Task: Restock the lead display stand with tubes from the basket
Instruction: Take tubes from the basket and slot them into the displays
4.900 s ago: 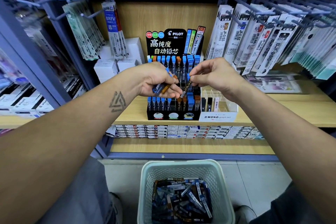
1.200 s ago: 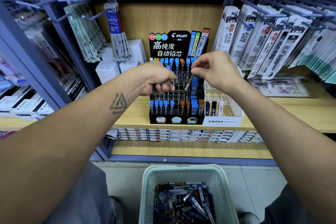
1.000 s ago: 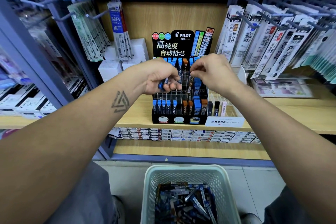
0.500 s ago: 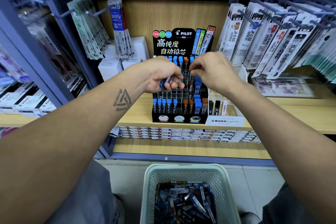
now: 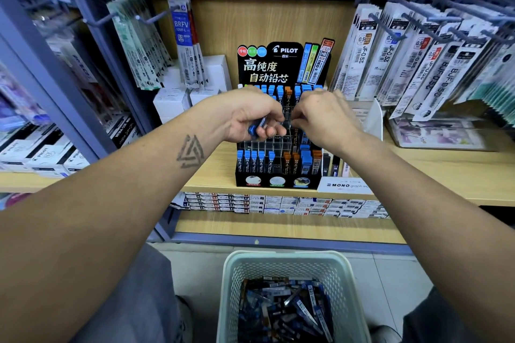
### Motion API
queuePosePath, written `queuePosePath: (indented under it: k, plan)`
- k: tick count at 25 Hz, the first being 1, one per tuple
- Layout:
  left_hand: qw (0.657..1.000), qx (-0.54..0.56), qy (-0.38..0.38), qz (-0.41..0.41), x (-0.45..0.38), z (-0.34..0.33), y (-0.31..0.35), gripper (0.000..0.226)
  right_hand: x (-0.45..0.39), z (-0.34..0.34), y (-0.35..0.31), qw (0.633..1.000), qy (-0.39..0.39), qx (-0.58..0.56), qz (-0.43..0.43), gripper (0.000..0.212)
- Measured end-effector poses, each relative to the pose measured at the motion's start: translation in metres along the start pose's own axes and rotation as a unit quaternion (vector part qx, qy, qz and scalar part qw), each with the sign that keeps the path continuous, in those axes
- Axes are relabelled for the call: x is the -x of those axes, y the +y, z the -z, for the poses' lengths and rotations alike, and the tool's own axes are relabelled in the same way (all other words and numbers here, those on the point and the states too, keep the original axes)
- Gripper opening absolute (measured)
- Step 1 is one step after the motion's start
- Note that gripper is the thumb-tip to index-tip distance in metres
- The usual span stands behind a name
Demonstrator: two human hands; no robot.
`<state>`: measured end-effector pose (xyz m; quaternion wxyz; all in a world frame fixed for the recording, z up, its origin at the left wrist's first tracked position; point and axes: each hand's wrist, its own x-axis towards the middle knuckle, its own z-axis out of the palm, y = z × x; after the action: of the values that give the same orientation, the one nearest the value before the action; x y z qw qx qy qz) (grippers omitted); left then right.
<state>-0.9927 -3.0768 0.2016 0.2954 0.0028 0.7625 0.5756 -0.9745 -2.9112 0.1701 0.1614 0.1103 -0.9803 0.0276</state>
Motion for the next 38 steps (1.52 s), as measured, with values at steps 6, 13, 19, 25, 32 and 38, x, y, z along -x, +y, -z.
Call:
queuePosePath:
  k: [6, 13, 19, 25, 32, 38]
  plan:
    - [0.998, 0.027, -0.056, 0.032, 0.003, 0.001, -0.003, 0.018, -0.002, 0.01, 0.002, 0.956, 0.018, -0.279, -0.089, 0.013]
    - [0.992, 0.037, -0.116, 0.041, 0.008, -0.003, -0.009, 0.012, 0.009, 0.012, -0.003, 0.828, -0.053, -0.542, -0.132, 0.018]
    - [0.991, 0.063, -0.12, 0.017, 0.007, -0.004, -0.009, 0.013, 0.009, 0.004, 0.004, 0.796, -0.09, -0.573, -0.175, 0.019]
    - [0.99, 0.064, -0.122, 0.018, 0.009, 0.001, -0.009, 0.018, 0.011, 0.016, 0.019, 0.748, -0.079, -0.629, -0.195, 0.014]
    - [0.996, 0.01, -0.088, 0.018, 0.012, 0.006, -0.012, 0.018, 0.016, 0.024, 0.017, 0.737, -0.058, -0.641, -0.207, 0.015]
    - [0.997, -0.013, -0.07, -0.001, 0.017, 0.009, -0.01, 0.011, 0.018, 0.028, 0.013, 0.754, -0.057, -0.624, -0.196, 0.012]
